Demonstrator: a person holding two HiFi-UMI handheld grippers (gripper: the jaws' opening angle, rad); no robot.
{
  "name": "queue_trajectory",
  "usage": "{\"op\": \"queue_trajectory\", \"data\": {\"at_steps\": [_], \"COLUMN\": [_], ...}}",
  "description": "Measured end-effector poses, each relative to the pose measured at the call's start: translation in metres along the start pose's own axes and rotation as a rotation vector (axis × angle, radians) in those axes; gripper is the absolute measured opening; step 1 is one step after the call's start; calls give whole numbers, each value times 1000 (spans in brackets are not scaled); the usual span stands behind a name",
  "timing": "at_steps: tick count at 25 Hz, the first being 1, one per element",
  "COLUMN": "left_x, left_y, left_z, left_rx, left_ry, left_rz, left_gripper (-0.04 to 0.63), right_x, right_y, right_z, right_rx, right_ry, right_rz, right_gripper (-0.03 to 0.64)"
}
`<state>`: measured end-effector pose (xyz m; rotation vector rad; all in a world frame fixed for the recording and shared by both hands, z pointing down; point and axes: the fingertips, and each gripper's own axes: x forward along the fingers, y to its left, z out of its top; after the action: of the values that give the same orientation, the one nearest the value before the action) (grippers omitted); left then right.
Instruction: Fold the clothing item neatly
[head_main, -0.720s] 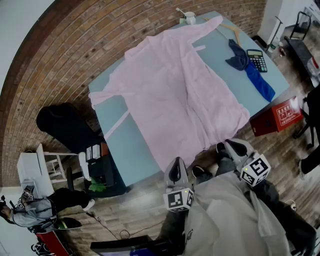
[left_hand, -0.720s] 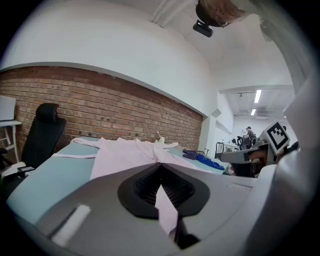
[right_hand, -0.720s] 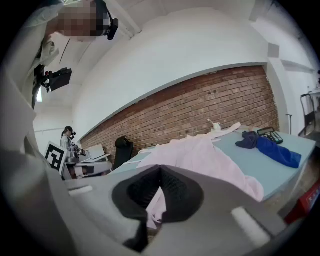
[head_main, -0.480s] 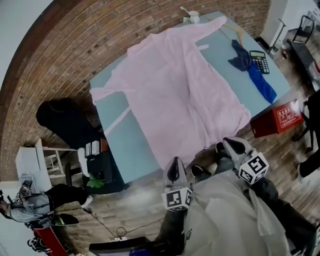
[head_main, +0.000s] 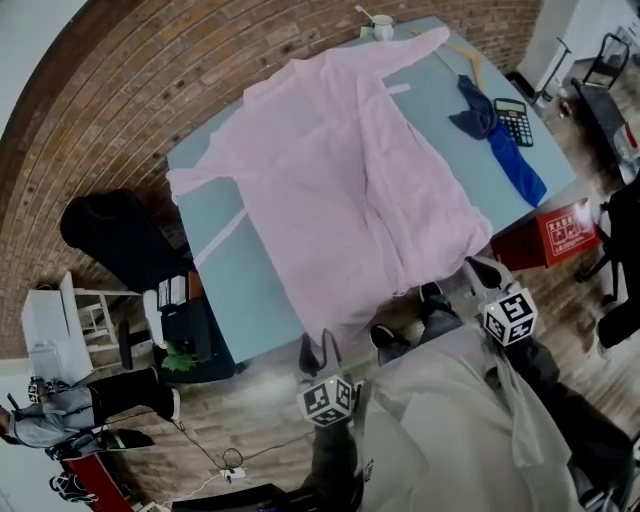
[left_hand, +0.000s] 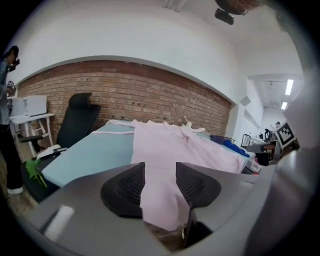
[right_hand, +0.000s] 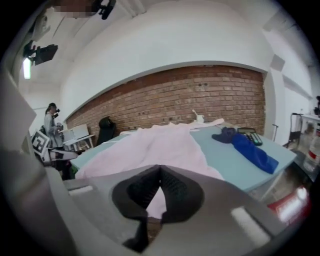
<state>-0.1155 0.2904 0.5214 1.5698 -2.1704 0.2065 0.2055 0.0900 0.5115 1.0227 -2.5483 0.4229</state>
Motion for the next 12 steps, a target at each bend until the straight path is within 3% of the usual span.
{"op": "queue_trajectory", "data": {"at_steps": [4, 6, 9, 12], "left_x": [-9, -11, -8, 0], "left_y": [33, 34, 27, 16], "left_z": [-50, -70, -87, -95], "left_rx": [-87, -114, -157, -190], "left_ry": [96, 137, 163, 176], "left_rz": [59, 63, 64, 45], "left_gripper": [212, 244, 279, 308], "right_x": [-3, -3, 8, 22], "right_y": [-70, -91, -99, -93], "right_z": [-45, -64, -78, -88], "right_rx": [166, 223, 297, 342], "right_ry": [40, 72, 126, 174], "right_rz": [-128, -169, -141, -81], "right_gripper": [0, 114, 210, 244]}}
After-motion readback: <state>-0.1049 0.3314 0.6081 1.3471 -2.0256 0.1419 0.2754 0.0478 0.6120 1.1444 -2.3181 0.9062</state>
